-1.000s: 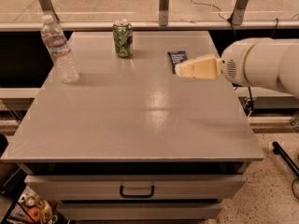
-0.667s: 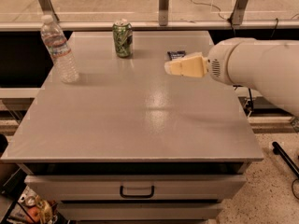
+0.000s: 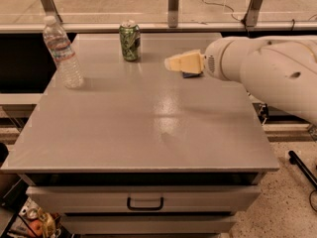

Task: Pick rxbar blueberry

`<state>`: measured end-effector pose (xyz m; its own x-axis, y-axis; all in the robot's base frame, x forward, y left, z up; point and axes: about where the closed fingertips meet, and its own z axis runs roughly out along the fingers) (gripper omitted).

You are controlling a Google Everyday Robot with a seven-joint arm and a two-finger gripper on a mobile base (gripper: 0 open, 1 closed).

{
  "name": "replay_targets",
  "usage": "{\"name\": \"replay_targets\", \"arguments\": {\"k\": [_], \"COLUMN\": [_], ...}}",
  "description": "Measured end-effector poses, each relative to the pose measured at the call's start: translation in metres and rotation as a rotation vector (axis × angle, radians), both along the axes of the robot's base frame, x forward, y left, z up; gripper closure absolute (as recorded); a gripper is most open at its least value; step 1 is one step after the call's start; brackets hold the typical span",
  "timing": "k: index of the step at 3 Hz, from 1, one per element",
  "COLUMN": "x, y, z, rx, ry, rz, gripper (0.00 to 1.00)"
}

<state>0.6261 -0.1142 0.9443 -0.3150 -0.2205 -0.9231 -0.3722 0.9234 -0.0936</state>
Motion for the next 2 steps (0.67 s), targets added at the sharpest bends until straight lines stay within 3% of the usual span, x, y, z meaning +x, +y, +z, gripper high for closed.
{"name": "replay_targets", "arguments": {"k": [2], "x": [0.057], "y": [0.02], "z": [-0.026], "rx": [0.042], "ry": [0.032], "rz": [-0.005], "gripper": [0.0]}}
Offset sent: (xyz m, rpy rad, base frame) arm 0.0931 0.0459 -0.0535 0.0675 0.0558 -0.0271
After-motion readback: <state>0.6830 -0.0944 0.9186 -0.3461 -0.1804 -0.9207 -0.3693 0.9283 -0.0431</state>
